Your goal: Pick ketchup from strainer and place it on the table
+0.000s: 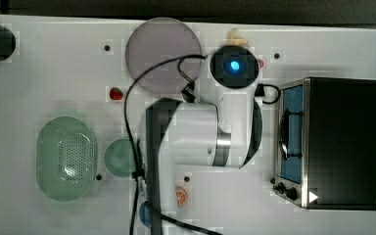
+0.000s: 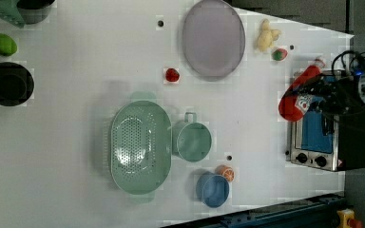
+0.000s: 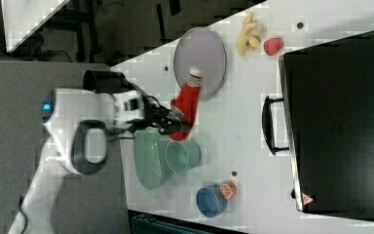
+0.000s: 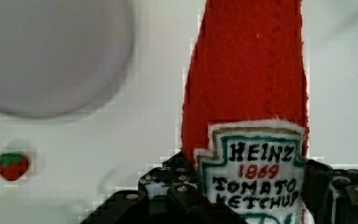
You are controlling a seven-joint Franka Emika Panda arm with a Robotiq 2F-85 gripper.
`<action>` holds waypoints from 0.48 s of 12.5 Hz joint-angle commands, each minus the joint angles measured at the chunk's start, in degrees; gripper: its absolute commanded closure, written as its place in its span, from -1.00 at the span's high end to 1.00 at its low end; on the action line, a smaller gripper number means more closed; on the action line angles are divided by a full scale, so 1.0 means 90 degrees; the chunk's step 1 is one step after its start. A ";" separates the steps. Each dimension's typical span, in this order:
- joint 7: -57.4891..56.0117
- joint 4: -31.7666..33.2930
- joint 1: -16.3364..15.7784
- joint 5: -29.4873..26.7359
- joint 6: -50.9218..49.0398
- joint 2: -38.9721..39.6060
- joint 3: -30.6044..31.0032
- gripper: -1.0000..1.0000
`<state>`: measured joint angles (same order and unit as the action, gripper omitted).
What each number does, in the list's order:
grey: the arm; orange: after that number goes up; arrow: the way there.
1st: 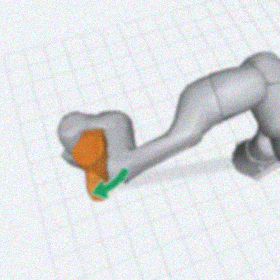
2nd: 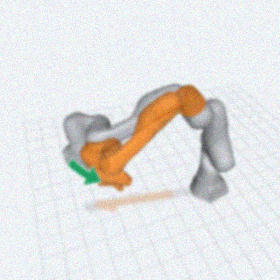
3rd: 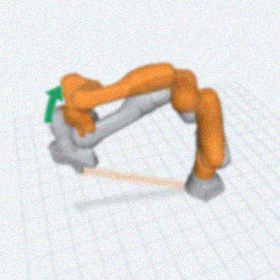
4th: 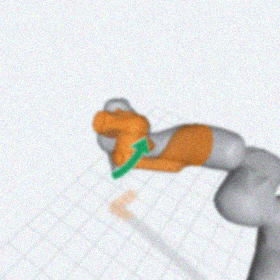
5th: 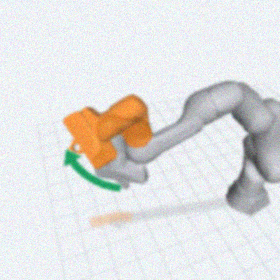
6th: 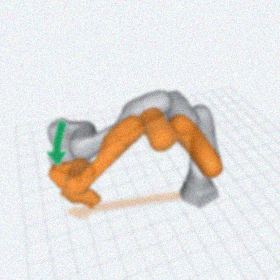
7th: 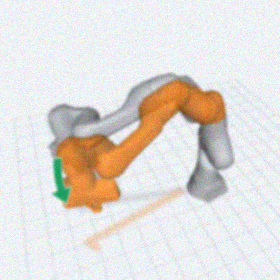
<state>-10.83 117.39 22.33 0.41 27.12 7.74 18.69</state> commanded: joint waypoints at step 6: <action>-0.0314 0.1501 0.0006 0.0187 0.2265 0.0699 -0.0088 0.21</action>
<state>-11.45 131.49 22.55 1.63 46.97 15.15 17.58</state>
